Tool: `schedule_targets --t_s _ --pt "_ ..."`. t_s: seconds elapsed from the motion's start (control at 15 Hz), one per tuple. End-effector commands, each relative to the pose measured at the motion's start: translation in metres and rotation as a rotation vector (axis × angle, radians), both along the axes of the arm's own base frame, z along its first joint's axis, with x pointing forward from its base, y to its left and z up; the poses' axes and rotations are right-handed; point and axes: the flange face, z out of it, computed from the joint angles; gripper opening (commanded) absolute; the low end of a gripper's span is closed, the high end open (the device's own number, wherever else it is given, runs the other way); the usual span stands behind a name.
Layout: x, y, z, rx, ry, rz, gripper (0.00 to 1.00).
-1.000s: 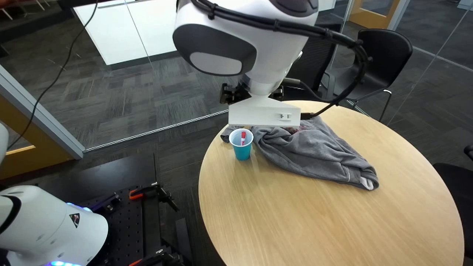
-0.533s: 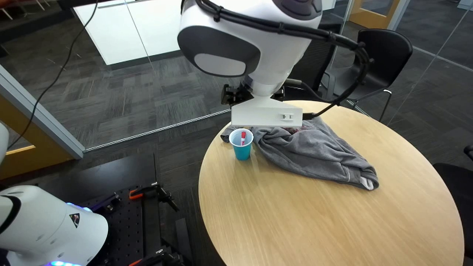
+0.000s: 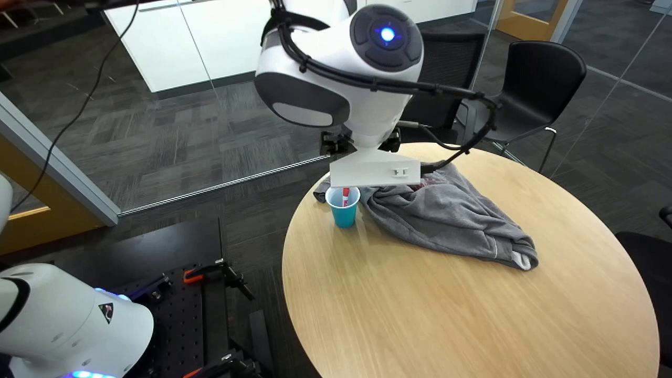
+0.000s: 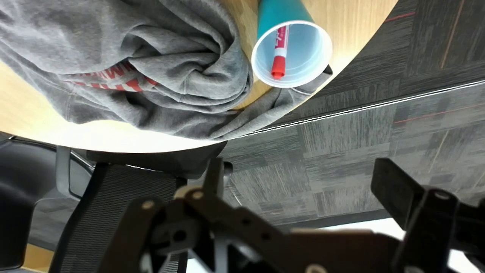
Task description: Remove the marker from the cup
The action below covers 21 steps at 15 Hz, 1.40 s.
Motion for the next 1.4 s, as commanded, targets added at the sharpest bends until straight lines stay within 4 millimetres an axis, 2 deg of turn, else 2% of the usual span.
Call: schedule_targets --t_s 0.0,0.53,0.87,1.2,1.33 --pt "-0.009 0.008 -0.021 -0.004 -0.073 -0.026 1.0" --pt "-0.023 0.035 -0.078 0.031 -0.057 0.019 1.0" --pt "-0.023 0.046 -0.111 0.026 0.006 0.024 1.0" --pt "-0.017 0.053 -0.129 0.04 0.039 0.029 1.0" --pt "-0.024 0.049 -0.13 0.04 0.056 0.046 1.0"
